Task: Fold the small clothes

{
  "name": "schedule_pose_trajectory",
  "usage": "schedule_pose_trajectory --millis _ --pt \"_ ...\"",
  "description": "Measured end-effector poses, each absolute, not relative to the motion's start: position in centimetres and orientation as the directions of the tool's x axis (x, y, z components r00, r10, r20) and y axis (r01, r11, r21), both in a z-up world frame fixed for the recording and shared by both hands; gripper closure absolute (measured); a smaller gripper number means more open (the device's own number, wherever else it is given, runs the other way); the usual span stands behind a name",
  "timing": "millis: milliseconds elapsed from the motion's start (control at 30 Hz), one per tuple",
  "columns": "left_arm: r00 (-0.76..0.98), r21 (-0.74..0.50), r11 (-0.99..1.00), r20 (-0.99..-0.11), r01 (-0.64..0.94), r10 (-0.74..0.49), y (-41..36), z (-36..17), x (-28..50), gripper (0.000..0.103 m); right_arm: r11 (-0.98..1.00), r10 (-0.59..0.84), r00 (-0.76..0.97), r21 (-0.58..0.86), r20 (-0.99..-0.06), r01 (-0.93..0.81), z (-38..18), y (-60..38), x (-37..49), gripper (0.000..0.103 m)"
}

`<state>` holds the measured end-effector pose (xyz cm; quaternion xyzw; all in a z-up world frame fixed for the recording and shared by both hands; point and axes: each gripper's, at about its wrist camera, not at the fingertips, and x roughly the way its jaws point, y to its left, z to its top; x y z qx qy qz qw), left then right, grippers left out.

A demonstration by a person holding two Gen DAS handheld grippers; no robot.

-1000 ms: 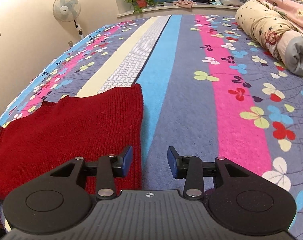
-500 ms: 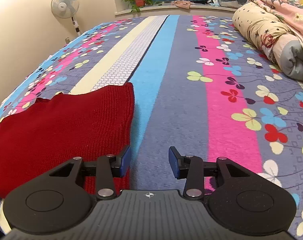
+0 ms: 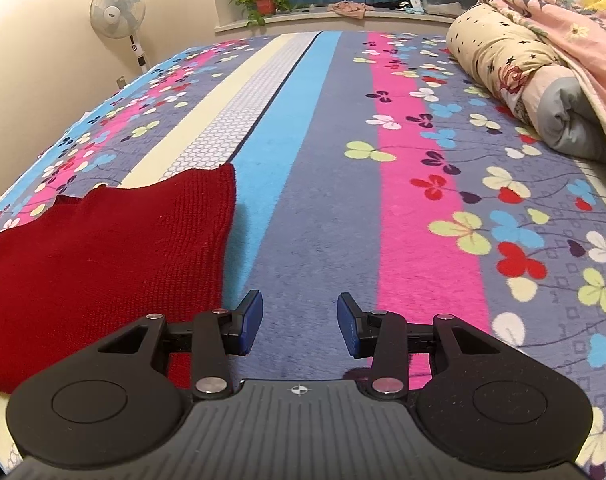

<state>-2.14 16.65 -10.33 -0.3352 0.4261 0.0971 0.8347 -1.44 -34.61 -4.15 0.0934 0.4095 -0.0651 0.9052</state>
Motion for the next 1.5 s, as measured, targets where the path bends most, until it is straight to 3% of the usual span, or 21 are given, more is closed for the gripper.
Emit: schedule_pose_trajectory --millis 67,133,167,200,300,433,600,700,900,967,1067,1133,1167,1200,1233,1367,1500 --pt "0.623 -0.454 0.773 -0.776 -0.443 -0.099 16.2 -10.2 -2.2 0.026 0.974 -0.041 0.654 0.116 -0.755 0.196 -4.2 -34.9 -1.7 0.06" --pt "0.628 -0.416 0.802 -0.776 -0.429 -0.066 15.5 -10.0 -2.1 0.035 0.974 -0.045 0.65 0.11 -0.759 0.196 -4.3 -35.2 -1.8 0.06" --pt "0.632 -0.397 0.818 -0.773 -0.416 -0.054 15.2 -9.8 -2.1 0.044 0.975 -0.047 0.648 0.106 -0.76 0.196 -4.4 -35.3 -1.8 0.06" --pt "0.641 -0.382 0.834 -0.766 -0.398 -0.045 14.9 -9.6 -2.1 0.062 0.975 -0.049 0.647 0.104 -0.761 0.196 -4.4 -35.3 -1.9 0.06" --pt "0.69 -0.297 0.9 -0.724 -0.32 0.006 13.4 -8.3 -2.3 0.083 0.974 -0.054 0.647 0.102 -0.76 0.201 -4.4 -35.7 -2.1 0.06" --pt "0.736 -0.18 0.953 -0.674 -0.244 0.061 11.3 -7.2 -2.4 0.085 0.974 -0.059 0.655 0.1 -0.753 0.202 -4.1 -35.8 -2.2 0.06" --pt "0.76 -0.071 0.985 -0.646 -0.159 0.076 8.5 -4.7 -1.3 0.086 0.976 -0.106 0.685 0.055 -0.721 0.209 -2.9 -35.5 -2.5 0.06" --pt "0.81 0.034 0.999 -0.585 -0.037 0.05 4.2 -1.5 0.1 0.086 0.973 -0.138 0.717 0.042 -0.683 0.227 -1.7 -35.8 -2.8 0.06" --pt "0.867 0.215 0.941 -0.481 0.261 -0.131 -8.8 2.6 1.0 0.087 0.955 -0.188 0.788 0.079 -0.586 0.287 0.5 -37.1 -3.9 0.06" --pt "0.833 0.24 0.889 -0.504 0.39 -0.229 -13.5 1.7 0.7 0.087 0.946 -0.204 0.802 0.1 -0.561 0.31 0.8 -37.6 -4.1 0.06" --pt "0.718 0.191 0.82 -0.612 0.54 -0.331 -18.5 -2.0 0.9 0.085 0.933 -0.221 0.812 0.124 -0.54 0.337 0.9 -38.2 -4.1 0.06" --pt "0.612 0.16 0.759 -0.704 0.631 -0.36 -20.8 -5.1 1.3 0.073 0.93 -0.218 0.811 0.136 -0.543 0.342 0.6 -38.3 -3.9 0.06" --pt "0.572 0.166 0.734 -0.745 0.659 -0.344 -21.7 -6.6 1.2 0.055 0.929 -0.21 0.809 0.145 -0.548 0.34 0.4 -38.4 -3.7 0.06" --pt "0.584 0.198 0.719 -0.739 0.666 -0.337 -21.8 -7.0 0.7 0.048 0.929 -0.198 0.809 0.157 -0.554 0.335 0.2 -38.3 -3.5 0.06" --pt "0.592 0.214 0.702 -0.725 0.68 -0.353 -21.6 -6.6 0.0 0.045 0.929 -0.181 0.808 0.172 -0.56 0.327 0.0 -38.2 -3.2 0.06" --pt "0.528 0.084 0.686 -0.708 0.723 -0.47 -17.5 -3.1 -0.6 0.031 0.945 -0.077 0.803 0.214 -0.591 0.248 -0.8 -36.9 -1.9 0.057" --pt "0.538 0.06 0.701 -0.688 0.711 -0.487 -12.8 -0.1 -0.7 0.03 0.958 0.036 0.784 0.244 -0.619 0.149 -1.4 -34.7 -0.4 0.051"
